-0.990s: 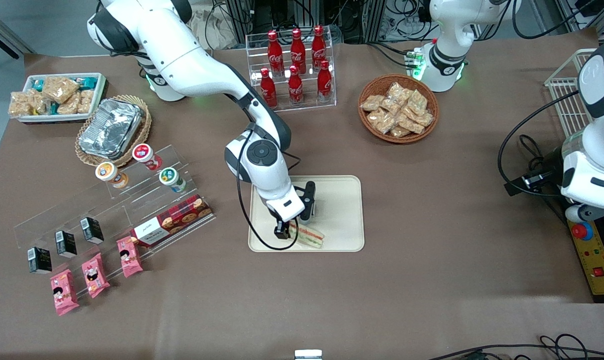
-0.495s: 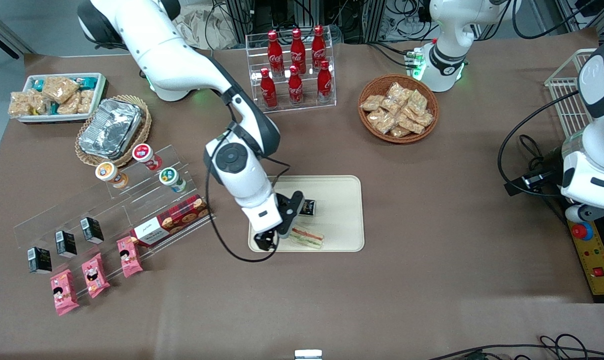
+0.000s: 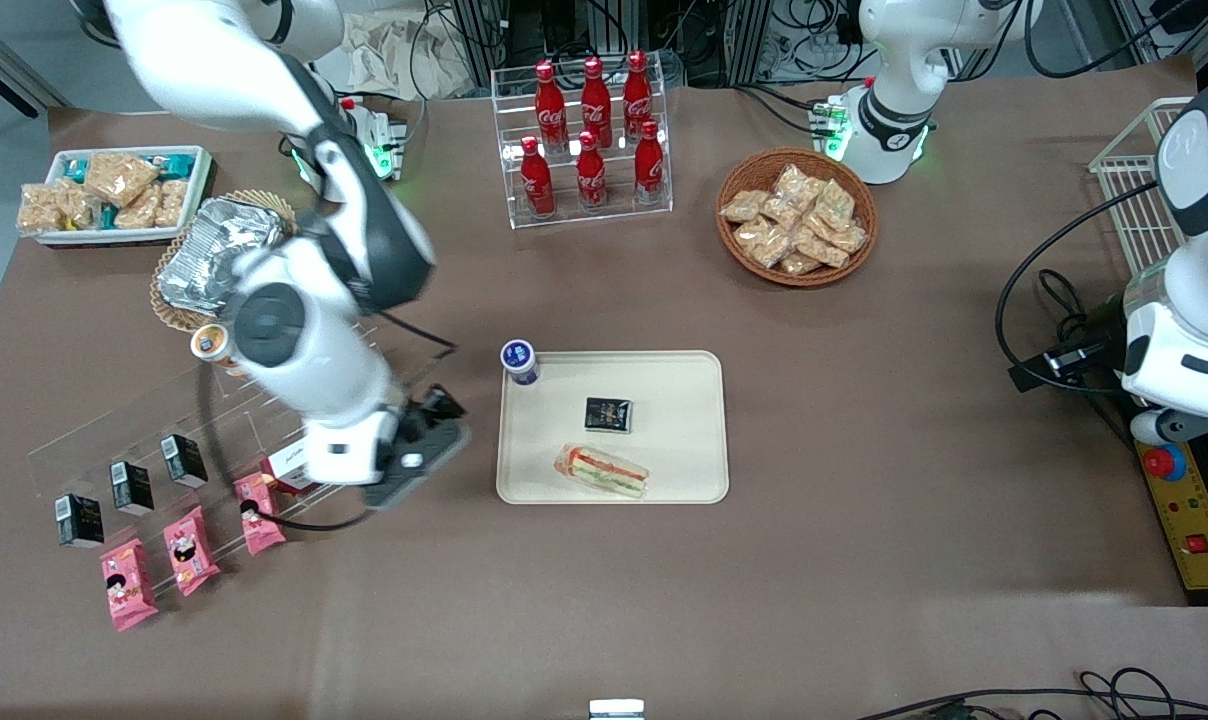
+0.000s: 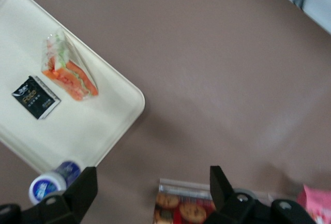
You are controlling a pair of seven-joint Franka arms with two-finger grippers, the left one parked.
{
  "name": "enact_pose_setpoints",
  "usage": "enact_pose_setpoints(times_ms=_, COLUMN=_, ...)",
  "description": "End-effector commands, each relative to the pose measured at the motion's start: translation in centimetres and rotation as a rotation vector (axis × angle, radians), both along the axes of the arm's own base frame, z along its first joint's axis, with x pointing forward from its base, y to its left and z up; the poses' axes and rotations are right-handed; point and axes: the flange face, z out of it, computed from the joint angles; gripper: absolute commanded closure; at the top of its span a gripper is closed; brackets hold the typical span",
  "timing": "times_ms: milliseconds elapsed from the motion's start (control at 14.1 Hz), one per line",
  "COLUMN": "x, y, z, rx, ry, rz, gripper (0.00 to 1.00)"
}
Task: Place sandwich on tray
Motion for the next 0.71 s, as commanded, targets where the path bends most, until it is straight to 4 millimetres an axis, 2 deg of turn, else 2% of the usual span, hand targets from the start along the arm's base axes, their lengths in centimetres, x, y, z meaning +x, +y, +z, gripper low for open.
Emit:
enact_pose_setpoints(times_ms=0, x=-0.6, y=-6.2, z=3.6, rx=0.069, ry=0.090, rz=-0.132, gripper=0.04)
enact_pose_setpoints(times_ms=141, x=-1.5, y=-9.6, z=7.7, rx=0.075, ry=0.071, rz=-0.205, gripper=0.04)
enact_pose_setpoints(times_ms=283, x=-2.5, y=-13.4, z=9.8, rx=0.074, ry=0.121, rz=-0.375, gripper=0.04)
enact_pose_setpoints(times_ms=424, x=-4.0, y=-14.3, z=11.7, rx=0.049, ry=0.150, rz=-0.480, gripper=0.04)
enact_pose_setpoints(times_ms=566, x=-4.8, y=-16.1, z=13.4, rx=-0.009, ry=0.123, rz=-0.531, gripper=0.04)
enact_pose_setpoints(times_ms=636, x=-5.2, y=-19.0, z=14.8, rx=0.005, ry=0.109, rz=-0.576, gripper=0.04)
